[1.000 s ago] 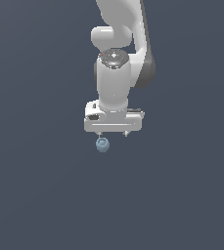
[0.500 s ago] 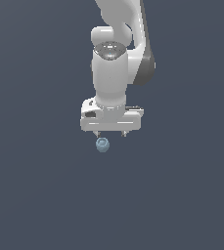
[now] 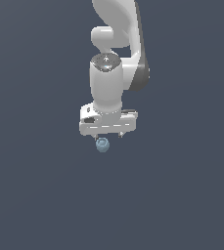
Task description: Pick up the object and move it to a goal position.
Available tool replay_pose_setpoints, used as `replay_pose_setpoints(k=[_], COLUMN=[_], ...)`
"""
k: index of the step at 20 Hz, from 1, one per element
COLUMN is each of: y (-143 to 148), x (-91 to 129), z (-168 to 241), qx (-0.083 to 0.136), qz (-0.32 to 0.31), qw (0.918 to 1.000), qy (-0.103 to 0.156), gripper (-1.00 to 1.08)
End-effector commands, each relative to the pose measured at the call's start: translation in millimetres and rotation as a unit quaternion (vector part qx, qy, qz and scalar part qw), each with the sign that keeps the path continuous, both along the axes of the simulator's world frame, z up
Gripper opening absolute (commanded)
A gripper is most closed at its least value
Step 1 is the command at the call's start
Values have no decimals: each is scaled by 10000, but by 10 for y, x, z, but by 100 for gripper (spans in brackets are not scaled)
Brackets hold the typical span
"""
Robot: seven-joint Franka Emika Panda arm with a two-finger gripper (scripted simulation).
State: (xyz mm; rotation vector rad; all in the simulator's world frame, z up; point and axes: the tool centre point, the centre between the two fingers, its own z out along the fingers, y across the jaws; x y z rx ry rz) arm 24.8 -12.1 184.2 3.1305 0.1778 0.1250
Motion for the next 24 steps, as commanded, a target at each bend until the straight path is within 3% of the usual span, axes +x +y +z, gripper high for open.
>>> replay_pose_setpoints(k=[1,13,24], y=[-46,-274,-336], x=[-47,-359,-477], z=[-117,-750,-945], qx=[-22,-78,-73], qz=[195,1335,1705], qw=[9998,9905,9845], qy=[49,312,392], gripper=[100,100,100])
